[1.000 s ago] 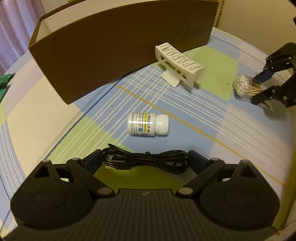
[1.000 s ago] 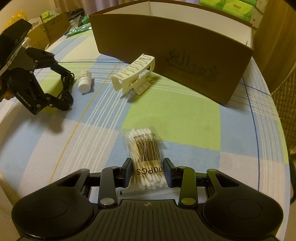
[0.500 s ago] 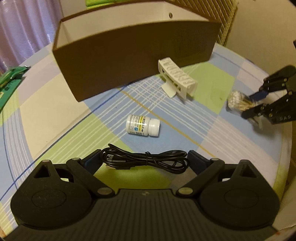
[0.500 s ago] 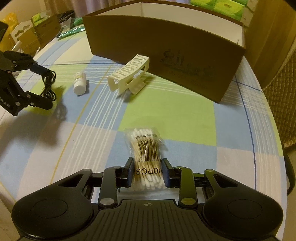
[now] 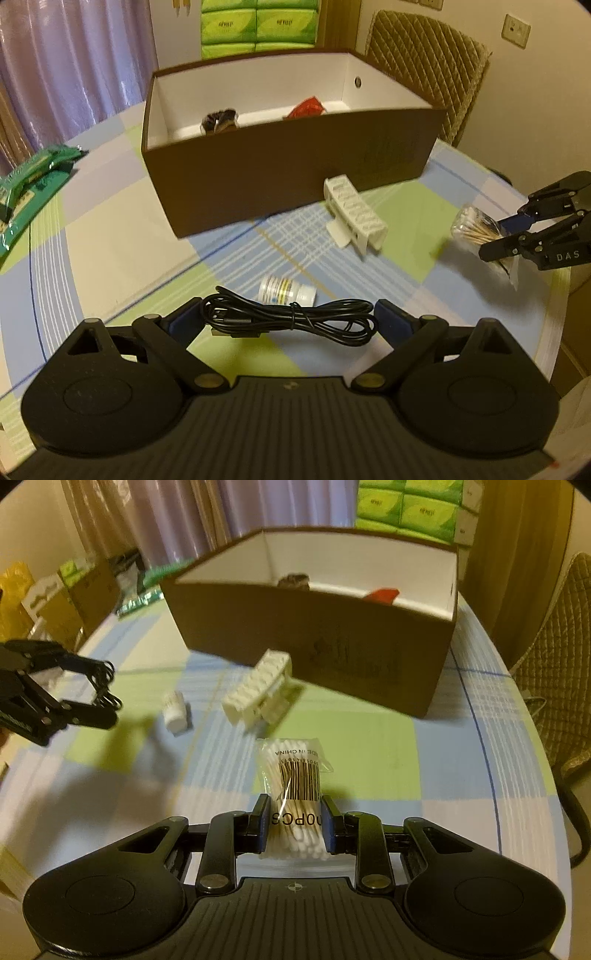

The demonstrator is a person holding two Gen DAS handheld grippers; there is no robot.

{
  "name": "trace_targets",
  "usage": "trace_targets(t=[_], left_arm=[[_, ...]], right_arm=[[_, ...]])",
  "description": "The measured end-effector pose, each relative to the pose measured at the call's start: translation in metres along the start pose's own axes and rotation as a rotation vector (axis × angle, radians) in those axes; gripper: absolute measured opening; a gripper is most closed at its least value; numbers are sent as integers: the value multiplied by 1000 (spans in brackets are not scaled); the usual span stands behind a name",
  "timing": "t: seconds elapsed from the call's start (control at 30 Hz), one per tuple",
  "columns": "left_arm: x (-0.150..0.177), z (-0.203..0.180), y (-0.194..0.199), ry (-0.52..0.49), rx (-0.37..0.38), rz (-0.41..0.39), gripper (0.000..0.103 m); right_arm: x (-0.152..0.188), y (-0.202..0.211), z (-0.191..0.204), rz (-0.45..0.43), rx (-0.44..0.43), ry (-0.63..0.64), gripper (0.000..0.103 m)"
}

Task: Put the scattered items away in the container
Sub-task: 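Carry the black cable and cotton-swab bag over the brown box with both grippers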

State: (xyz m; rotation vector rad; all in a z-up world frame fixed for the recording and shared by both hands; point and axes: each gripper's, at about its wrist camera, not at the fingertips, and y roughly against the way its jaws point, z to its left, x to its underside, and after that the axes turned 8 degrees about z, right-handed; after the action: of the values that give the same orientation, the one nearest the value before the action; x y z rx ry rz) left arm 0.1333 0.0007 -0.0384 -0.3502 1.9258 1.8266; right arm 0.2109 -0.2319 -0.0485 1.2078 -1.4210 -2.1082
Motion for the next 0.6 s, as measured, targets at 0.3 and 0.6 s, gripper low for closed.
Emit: trace_targets(t=[0.3, 0.6], left_arm=[[-37, 3, 12, 3, -11, -71, 95], [-89, 7, 16, -14, -18, -147, 95]], right_arm=[[-40, 24, -4, -88, -48, -2, 25], [-97, 39, -22, -177, -61, -16, 25]])
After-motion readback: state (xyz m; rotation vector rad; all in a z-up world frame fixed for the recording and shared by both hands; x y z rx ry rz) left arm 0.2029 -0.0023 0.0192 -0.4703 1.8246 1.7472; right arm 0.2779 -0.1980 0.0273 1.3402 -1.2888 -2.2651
